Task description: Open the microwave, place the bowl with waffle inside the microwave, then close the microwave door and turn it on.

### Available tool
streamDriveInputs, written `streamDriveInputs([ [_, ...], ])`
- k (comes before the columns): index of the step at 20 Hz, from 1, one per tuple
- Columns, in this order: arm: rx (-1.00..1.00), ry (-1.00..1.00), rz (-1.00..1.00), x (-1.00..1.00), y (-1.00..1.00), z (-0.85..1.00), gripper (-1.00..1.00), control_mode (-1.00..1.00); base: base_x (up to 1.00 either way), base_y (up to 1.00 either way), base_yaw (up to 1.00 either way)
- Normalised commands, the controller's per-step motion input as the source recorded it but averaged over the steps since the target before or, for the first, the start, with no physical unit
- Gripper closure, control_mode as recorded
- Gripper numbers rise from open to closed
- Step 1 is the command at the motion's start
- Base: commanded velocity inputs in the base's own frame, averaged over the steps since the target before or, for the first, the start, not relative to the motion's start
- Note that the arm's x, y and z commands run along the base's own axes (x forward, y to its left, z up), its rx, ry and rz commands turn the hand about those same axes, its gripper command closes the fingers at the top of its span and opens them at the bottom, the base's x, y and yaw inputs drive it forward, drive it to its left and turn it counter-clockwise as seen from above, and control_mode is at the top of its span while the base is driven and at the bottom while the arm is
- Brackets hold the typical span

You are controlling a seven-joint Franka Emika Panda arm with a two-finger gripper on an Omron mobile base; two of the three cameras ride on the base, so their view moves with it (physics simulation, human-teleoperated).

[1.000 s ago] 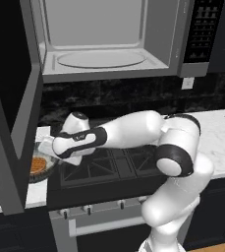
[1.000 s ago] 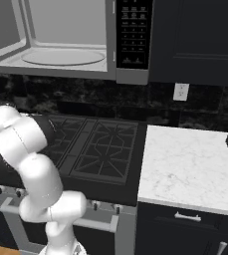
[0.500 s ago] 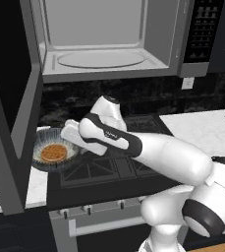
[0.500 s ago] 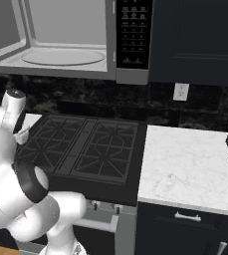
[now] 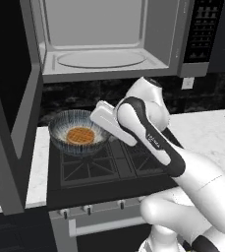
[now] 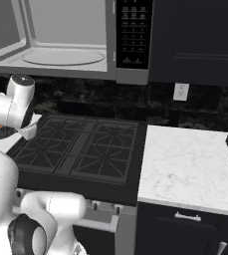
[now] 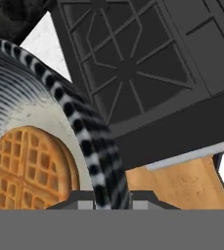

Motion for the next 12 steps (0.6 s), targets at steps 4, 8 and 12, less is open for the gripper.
streamDriveInputs([
  [4, 0.0, 0.09, -0.14, -0.39, -0.73, 0.97, 1.0, -1.0, 0.0, 0.0, 0.0],
  [8, 0.0, 0.0, -0.13, -0.63, -0.54, 0.68, 1.0, -1.0, 0.0, 0.0, 0.0],
  [12, 0.0, 0.0, -0.1, -0.54, -0.47, 0.69, 1.0, -1.0, 0.0, 0.0, 0.0],
])
